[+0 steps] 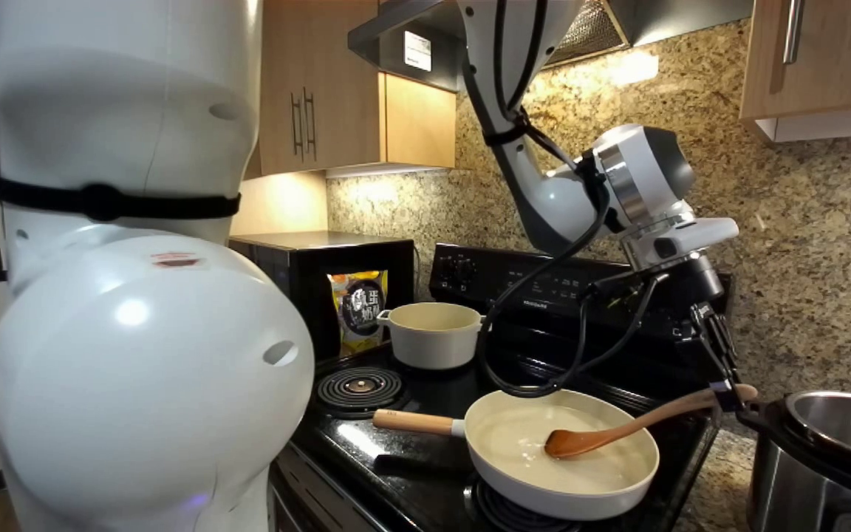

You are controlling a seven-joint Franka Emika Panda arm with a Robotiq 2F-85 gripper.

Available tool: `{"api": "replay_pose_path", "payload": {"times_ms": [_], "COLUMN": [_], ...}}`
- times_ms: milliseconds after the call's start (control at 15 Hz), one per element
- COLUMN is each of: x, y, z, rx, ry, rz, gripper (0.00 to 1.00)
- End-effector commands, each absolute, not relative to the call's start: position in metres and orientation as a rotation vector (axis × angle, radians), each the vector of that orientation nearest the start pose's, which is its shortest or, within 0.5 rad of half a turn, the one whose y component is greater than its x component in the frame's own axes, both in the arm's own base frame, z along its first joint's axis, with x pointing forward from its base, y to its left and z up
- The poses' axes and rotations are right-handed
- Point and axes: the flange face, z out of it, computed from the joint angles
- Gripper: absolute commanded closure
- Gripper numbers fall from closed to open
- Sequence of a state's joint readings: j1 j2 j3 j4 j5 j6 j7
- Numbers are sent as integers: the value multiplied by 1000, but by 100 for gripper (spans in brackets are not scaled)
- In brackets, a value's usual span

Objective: Pick up the cooking stick and stir in the pan

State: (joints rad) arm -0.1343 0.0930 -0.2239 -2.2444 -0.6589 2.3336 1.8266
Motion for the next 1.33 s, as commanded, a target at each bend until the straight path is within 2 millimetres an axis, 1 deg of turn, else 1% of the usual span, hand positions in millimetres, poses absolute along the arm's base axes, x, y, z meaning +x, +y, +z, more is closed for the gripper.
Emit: {"api": "replay_pose_path", "payload": {"times_ms": [0,333,600,867,1267], "x": [510,521,517,502,475], "y": [-180,-153,-142,-143,-160], "z": [335,325,316,307,298], "rx": [-2239,-2317,-2400,-2423,-2413], "ry": [2611,2547,2494,2487,2521], "rz": [-638,-641,-630,-600,-551], "gripper": [90,90,90,90,90]}}
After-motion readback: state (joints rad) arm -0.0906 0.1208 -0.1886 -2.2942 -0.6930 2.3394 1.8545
